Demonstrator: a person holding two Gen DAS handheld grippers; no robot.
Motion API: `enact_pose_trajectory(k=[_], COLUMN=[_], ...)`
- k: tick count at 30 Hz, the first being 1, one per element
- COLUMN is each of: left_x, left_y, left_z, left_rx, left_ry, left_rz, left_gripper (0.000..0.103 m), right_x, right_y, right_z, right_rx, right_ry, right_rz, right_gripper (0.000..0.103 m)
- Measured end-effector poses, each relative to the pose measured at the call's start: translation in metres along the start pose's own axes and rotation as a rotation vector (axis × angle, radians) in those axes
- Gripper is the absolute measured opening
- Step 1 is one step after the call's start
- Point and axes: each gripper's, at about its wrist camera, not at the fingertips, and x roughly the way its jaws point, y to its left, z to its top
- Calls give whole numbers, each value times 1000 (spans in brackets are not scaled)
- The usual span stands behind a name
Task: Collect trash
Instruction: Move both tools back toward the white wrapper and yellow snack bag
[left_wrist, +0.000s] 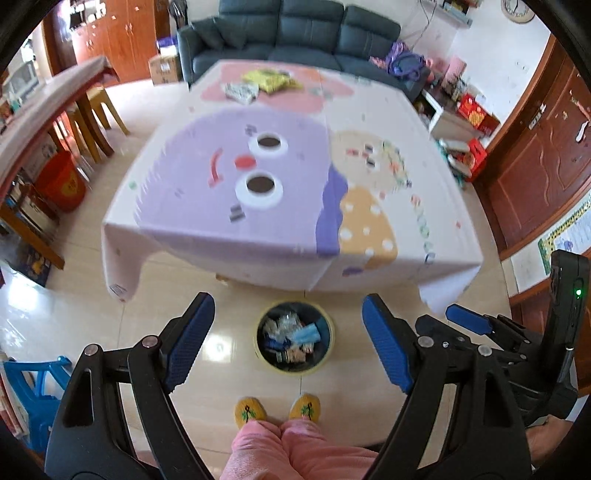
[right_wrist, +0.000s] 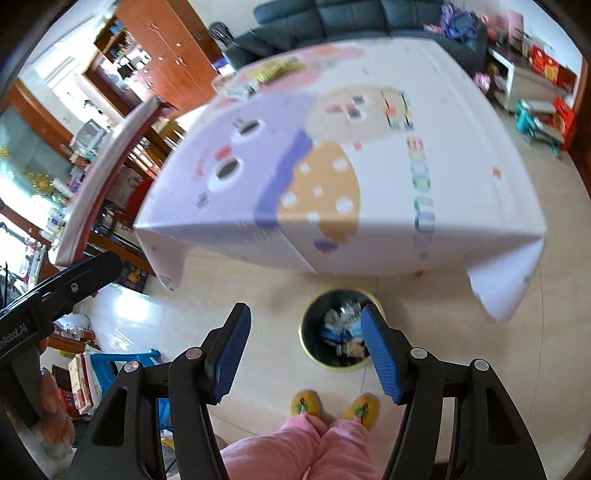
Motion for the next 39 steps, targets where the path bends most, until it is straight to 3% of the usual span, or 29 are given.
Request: enact_pose_trajectory(k=[10,19,23,30,39], left_x=[-68,-93,-87,-51,36], left_y=[-8,-16,-14,8,69], left_z=[35,57,68,101,184], left_rx=[-10,-40,-69,-142,-246], left_ry=[-144,-191,-188,-154,-73], left_rz=[59,109,112,44,-80], left_gripper=[80,80,80,80,80], right_x=[-68,-104,-109,-103,-50], right_y=[28,43,43,38,43], right_z=[45,79,99,146,228], right_rx=[-110,-199,-195,-178,-151], right_ry=[-166,-264,-281,-306,-289], right_rz=[65,94,112,99,42], right_gripper=[65,68,68,69,73])
